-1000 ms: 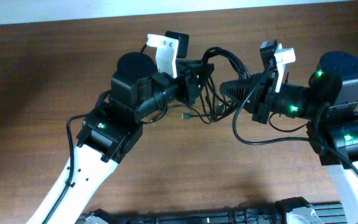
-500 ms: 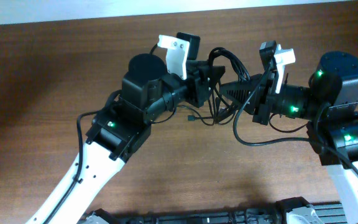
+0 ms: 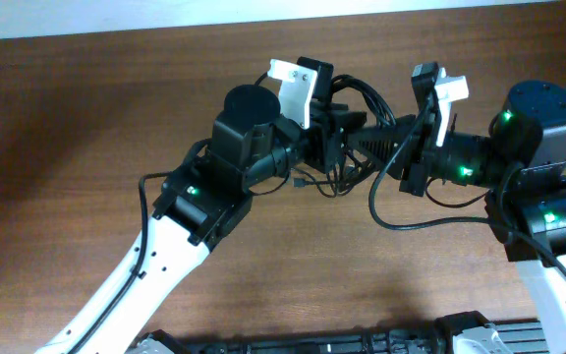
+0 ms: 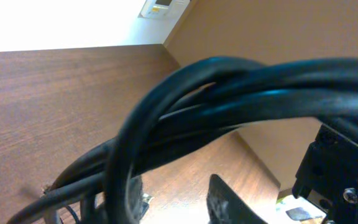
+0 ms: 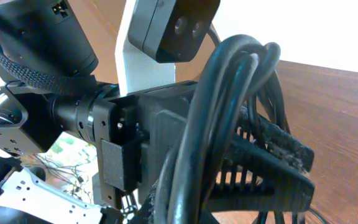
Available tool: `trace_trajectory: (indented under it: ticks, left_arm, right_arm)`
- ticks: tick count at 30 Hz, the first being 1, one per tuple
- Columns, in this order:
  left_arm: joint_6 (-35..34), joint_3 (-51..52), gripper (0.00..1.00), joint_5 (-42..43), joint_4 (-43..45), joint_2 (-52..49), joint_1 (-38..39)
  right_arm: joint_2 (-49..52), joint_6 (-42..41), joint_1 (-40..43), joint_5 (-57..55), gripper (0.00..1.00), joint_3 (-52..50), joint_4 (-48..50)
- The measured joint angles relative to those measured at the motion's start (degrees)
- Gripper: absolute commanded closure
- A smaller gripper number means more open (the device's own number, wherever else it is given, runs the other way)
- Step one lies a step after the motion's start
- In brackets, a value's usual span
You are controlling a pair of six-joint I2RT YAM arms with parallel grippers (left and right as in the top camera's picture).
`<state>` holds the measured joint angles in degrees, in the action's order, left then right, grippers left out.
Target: Untangle cables
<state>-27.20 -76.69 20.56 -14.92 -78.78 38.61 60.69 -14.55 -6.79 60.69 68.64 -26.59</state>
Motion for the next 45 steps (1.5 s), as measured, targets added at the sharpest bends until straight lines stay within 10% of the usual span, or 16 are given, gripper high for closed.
trace_trajectory:
  ticks: [5, 18, 30, 39, 45]
  left_arm:
    - [0.0, 0.0, 0.99, 0.0, 0.2, 0.0, -0.1]
    - [-0.1, 0.1, 1.00, 13.2, -0.6, 8.2, -12.0]
    - [-1.6, 0.3, 0.84, 5.3, 15.7, 16.1, -21.9]
    - [0.5, 0.0, 0.43, -5.4, -2.4, 15.6, -21.9]
    - [0.5, -0.1, 0.20, 3.3, -12.4, 13.6, -22.0]
  right_arm:
    - [0.0, 0.3, 0.0, -4.5, 0.96, 0.0, -2.4]
    - [-0.1, 4.3, -0.9, -21.9, 0.96, 0.4, -11.2]
    - [0.1, 6.6, -0.1, -26.1, 0.96, 0.5, -17.7]
    - [0.1, 6.6, -0.1, -26.4, 0.96, 0.5, -15.2]
    - [0.1, 5.7, -0.1, -26.5, 0.96, 0.4, -7.8]
